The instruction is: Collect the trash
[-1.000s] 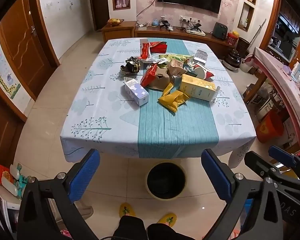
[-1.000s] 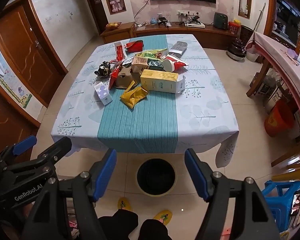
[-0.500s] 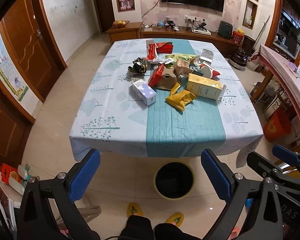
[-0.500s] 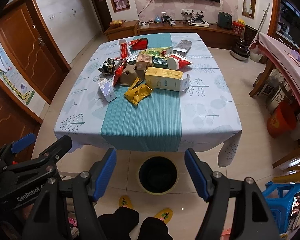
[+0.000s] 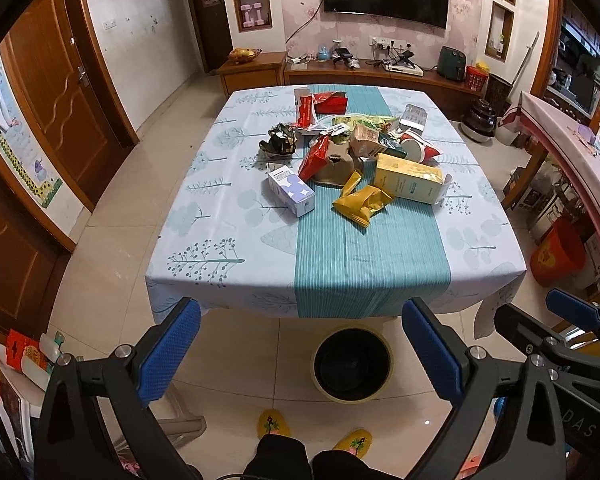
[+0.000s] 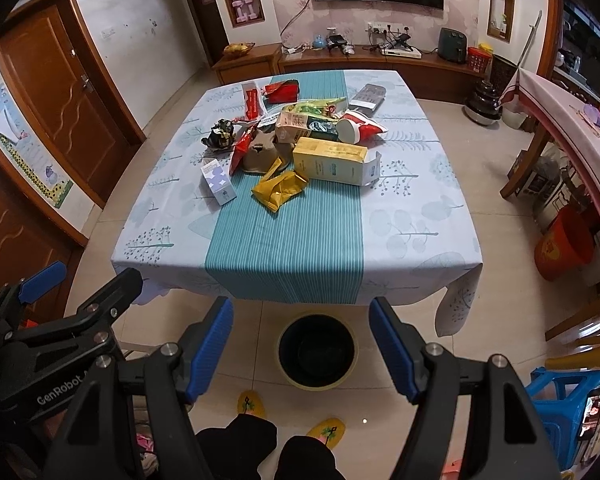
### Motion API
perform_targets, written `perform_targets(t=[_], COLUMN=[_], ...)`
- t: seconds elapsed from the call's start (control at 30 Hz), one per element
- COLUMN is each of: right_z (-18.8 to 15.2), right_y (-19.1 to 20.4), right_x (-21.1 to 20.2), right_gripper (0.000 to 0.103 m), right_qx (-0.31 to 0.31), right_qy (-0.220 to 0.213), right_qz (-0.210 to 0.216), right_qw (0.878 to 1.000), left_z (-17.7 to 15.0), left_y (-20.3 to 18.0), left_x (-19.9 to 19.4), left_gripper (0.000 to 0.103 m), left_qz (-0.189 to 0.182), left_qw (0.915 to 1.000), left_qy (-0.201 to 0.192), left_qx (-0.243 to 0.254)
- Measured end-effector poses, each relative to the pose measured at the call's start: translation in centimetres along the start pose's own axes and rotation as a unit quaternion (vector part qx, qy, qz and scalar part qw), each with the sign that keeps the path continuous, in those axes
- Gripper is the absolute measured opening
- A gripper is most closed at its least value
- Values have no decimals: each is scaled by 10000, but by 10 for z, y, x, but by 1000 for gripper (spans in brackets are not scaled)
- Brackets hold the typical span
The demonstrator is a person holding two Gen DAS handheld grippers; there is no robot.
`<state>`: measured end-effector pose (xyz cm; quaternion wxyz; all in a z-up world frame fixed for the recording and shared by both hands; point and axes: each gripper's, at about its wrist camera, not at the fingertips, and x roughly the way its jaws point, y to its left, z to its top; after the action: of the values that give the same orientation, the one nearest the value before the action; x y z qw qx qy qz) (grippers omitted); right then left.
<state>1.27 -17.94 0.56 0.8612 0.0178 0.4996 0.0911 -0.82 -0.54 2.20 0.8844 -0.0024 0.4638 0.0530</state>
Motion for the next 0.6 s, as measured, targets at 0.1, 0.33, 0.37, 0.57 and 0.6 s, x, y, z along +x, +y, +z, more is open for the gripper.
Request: perform_targets(t=[0.1,0.33,0.37,0.57,0.6], right_z=[1,1,2,3,4], right_y=[-2,-4,-4,-7,-7], right_x=[-1,-6,-7,-12,-12], right_gripper=[71,71,71,71,71], right_qx=[-12,-27,-30,-34,-35], right_qy=[-23,-64,-73,-122,-132], right_qz=[7,10,9,24,28], right_qw=[10000,10000,10000,9999,9999], left_z=[1,7,7,8,8], left_y=[-1,-7,-7,-8,-8], left_x=[-3,-11,-12,-15,-16], left_gripper=[99,99,99,99,99], left_qz=[13,31,29,13,13], left_qw=[10000,10000,10000,9999,9999], left_qy=[-17,-56,-66,-122,-131], left_qx=[12,17,14,2,1])
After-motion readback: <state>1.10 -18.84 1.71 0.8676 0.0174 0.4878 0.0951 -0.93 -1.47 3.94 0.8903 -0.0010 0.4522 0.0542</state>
